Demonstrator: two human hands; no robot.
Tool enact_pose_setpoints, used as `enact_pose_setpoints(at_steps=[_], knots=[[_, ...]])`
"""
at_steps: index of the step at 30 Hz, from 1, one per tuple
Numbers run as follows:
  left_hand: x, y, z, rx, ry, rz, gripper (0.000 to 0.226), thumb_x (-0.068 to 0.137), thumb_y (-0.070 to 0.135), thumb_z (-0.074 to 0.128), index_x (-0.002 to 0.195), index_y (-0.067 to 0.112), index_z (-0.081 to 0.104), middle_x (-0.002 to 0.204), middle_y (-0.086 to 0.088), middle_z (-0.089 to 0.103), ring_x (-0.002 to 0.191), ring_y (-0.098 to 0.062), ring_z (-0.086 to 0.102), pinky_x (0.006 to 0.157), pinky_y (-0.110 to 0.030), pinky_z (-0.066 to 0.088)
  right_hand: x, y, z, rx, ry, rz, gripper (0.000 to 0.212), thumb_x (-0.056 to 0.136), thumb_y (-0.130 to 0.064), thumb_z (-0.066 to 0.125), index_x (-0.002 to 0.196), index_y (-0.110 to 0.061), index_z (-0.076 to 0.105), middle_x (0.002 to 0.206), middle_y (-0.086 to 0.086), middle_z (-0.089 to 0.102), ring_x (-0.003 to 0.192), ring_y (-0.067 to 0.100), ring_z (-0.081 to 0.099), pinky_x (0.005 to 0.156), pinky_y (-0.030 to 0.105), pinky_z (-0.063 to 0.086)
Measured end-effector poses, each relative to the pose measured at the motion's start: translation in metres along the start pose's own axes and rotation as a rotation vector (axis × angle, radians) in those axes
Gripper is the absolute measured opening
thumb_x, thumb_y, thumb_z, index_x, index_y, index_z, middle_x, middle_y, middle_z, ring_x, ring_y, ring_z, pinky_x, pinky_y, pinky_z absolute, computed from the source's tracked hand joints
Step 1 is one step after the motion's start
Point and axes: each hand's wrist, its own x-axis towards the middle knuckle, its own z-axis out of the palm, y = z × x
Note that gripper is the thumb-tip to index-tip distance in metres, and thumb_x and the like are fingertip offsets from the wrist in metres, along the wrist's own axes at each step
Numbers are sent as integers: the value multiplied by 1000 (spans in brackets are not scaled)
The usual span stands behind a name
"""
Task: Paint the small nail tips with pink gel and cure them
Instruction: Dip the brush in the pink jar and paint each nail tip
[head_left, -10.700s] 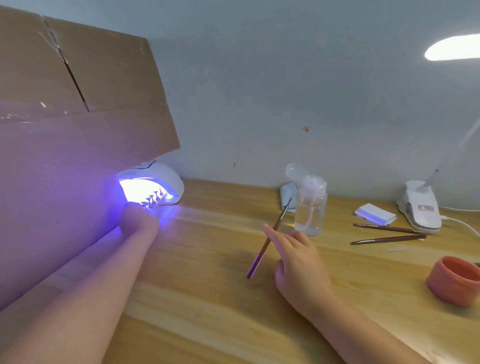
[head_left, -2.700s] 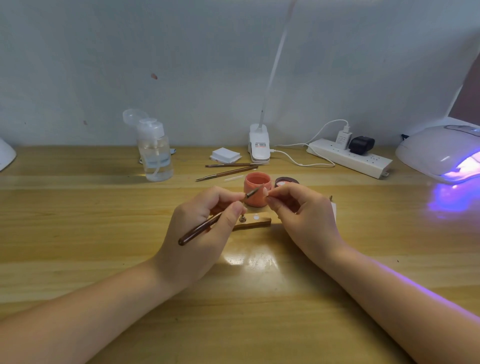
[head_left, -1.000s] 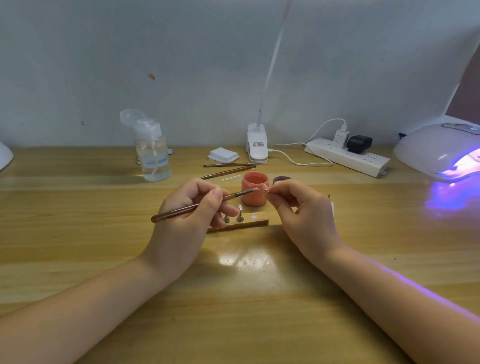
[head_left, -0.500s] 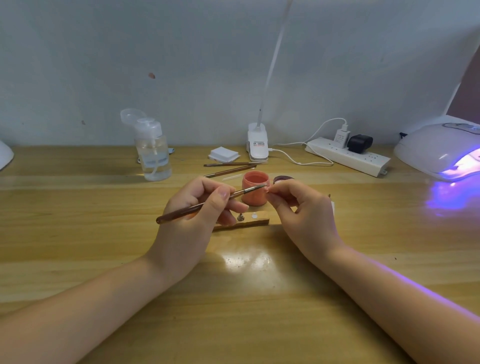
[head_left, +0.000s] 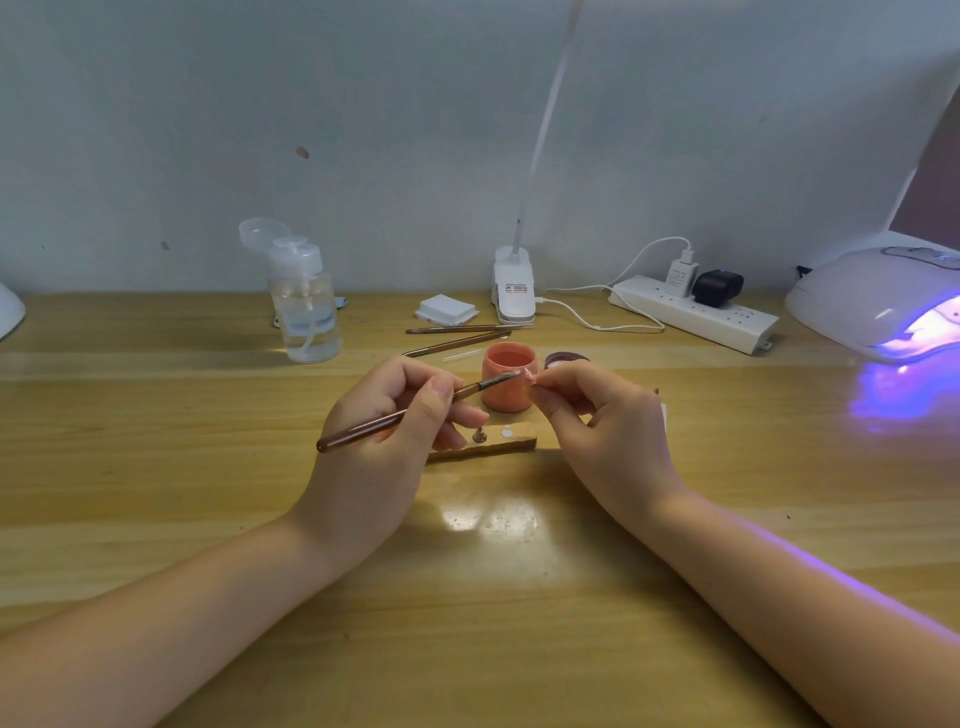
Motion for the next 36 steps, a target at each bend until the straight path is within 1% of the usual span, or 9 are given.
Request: enact_pose_setpoints(at_steps=[2,8,13,17,20,23,26,32,36], knots=[[0,1,0,-8,10,5,21,95,26,51,92,9,62,82,-3,75,68,-19,69,64,-27,55,0,1,0,7,-3,10,12,84,-5,70,94,-11,74,83,-8,69,80,7,63,72,26,52],[-2,4,1,-84,-44,13,21,92,24,53,91,6,63,82,-5,75,69,-17,69,62,-20,53,-1,1,1,13,3,3,13,83,-4,70,93,-12,74,84,-10,68,80,7,64,72,29,53],[-1,3,-2,-39,-12,33,22,95,26,52,91,6,63,82,-5,74,71,-18,70,64,-23,55,0,1,0,20,-12,28,12,84,-8,70,94,-14,74,84,-8,69,79,8,64,73,31,54],[-2,3,0,-67,-46,39,18,96,23,54,92,8,63,83,-5,74,73,-18,71,64,-21,54,-1,0,0,38,-15,35,11,84,-6,70,94,-11,74,85,-5,70,79,10,66,74,37,54],[0,2,-1,-41,0,6,20,92,24,53,89,7,63,80,-5,74,69,-17,70,62,-21,54,-1,1,0,50,-20,49,12,84,-6,70,95,-11,73,86,-3,71,80,13,66,73,42,54],[-1,3,-3,-72,17,2,20,94,22,53,91,5,63,81,-5,74,69,-19,71,62,-21,55,0,1,0,84,-17,71,12,84,-6,71,94,-12,73,84,-4,71,79,10,66,73,38,55],[-3,6,-1,-117,-42,37,21,94,24,53,93,5,63,83,-6,75,72,-19,71,64,-21,55,0,2,0,103,-18,74,13,83,-6,71,94,-13,73,85,-6,70,79,6,66,74,32,55],[-1,0,-1,-64,14,4,15,97,15,53,91,5,62,81,-7,74,72,-19,71,64,-23,55,0,4,1,135,-25,108,14,84,-7,71,95,-16,73,86,-4,71,79,9,67,75,35,56],[-4,2,-1,-95,-67,49,14,95,20,56,94,9,63,86,-7,74,77,-21,71,68,-25,56,0,4,1,144,-35,104,14,84,-5,71,96,-13,73,86,-3,71,80,8,67,75,30,56]])
